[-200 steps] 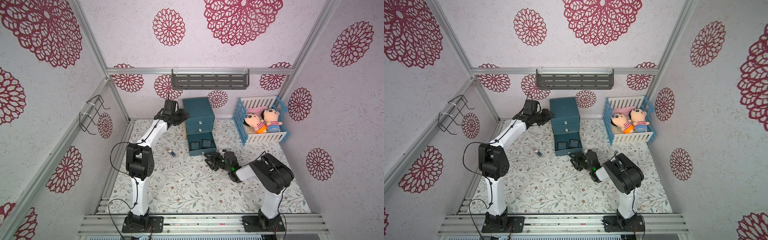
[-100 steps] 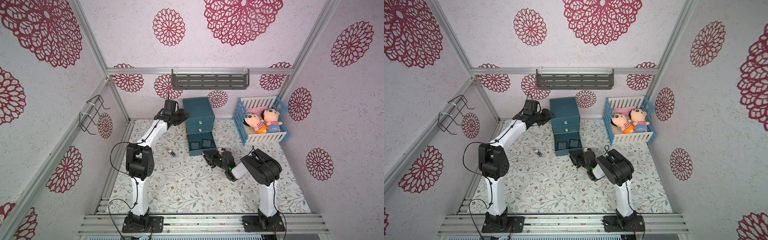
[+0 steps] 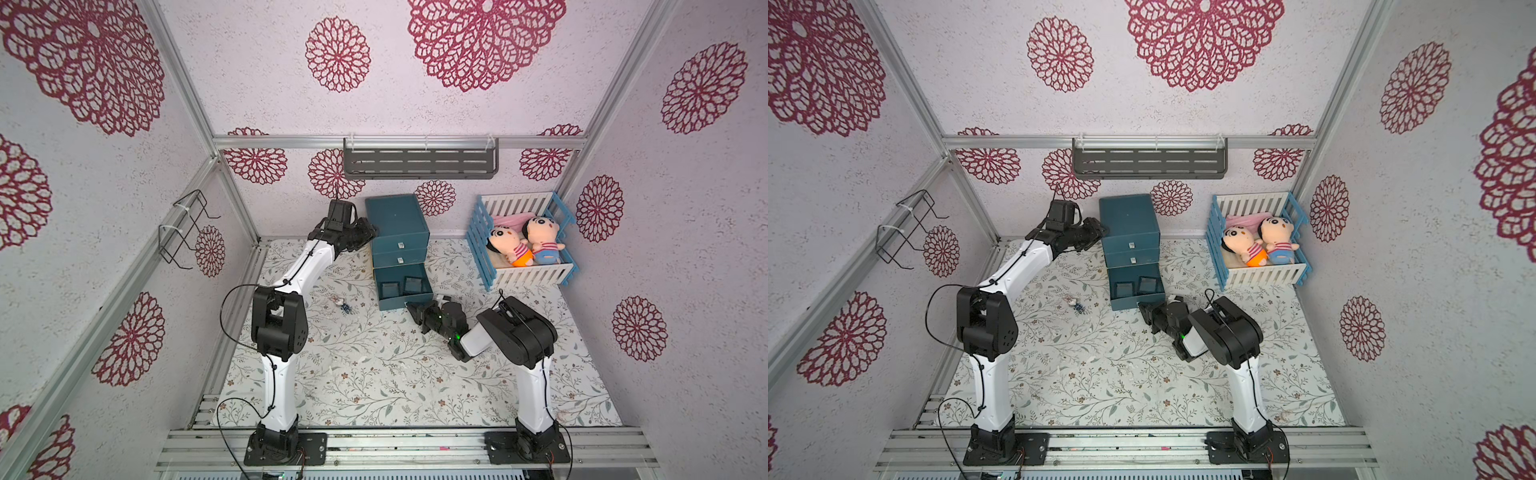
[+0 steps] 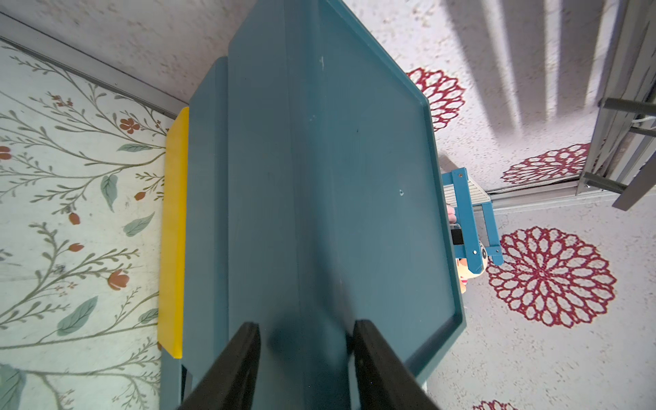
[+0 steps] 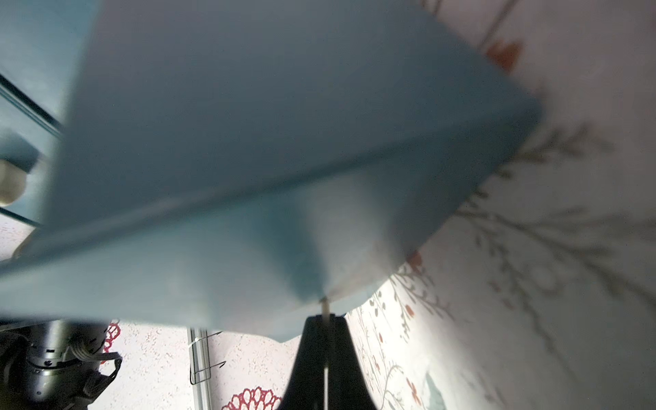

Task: Place the brooch boxes into the drawer by color
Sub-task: Close the drawer in the storage box.

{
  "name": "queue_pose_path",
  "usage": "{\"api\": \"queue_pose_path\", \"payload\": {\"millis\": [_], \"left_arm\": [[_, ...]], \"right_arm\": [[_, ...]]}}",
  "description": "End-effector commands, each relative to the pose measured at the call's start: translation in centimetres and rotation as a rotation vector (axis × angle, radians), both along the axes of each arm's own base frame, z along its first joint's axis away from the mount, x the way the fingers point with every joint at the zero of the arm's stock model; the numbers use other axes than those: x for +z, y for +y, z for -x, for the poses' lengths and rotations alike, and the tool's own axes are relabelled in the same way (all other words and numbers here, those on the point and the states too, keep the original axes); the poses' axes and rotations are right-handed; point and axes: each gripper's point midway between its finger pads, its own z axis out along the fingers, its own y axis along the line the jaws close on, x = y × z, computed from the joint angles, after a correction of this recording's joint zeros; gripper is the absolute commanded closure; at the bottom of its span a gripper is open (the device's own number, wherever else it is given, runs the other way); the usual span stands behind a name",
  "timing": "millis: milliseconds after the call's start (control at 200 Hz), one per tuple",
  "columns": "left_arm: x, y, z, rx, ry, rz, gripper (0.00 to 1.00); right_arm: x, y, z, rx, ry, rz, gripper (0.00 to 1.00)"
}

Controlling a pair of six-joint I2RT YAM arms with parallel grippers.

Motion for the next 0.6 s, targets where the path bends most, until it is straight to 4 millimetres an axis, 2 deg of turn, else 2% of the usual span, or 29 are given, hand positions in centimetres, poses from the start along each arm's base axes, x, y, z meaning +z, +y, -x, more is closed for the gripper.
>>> {"api": "queue_pose_path", "payload": {"millis": [0, 155, 595], "left_arm": [[-0.4, 0.6, 1.0, 0.002, 0.03, -0.021, 0.52], [-0.4, 0.7, 1.1, 0.004, 0.03, -0.024, 0.52], [-0.4, 0.8, 1.6, 0.011, 0.034, -0.026, 0.52]], "right_arm": [[2.8, -0.1, -1.7, -0.042, -0.081, -0.036, 1.0], [3.0, 0.7, -3.3, -0.034, -0.084, -0.018, 1.0], [0.4, 2.6, -9.3, -0.047, 0.018, 0.055, 1.0]]}}
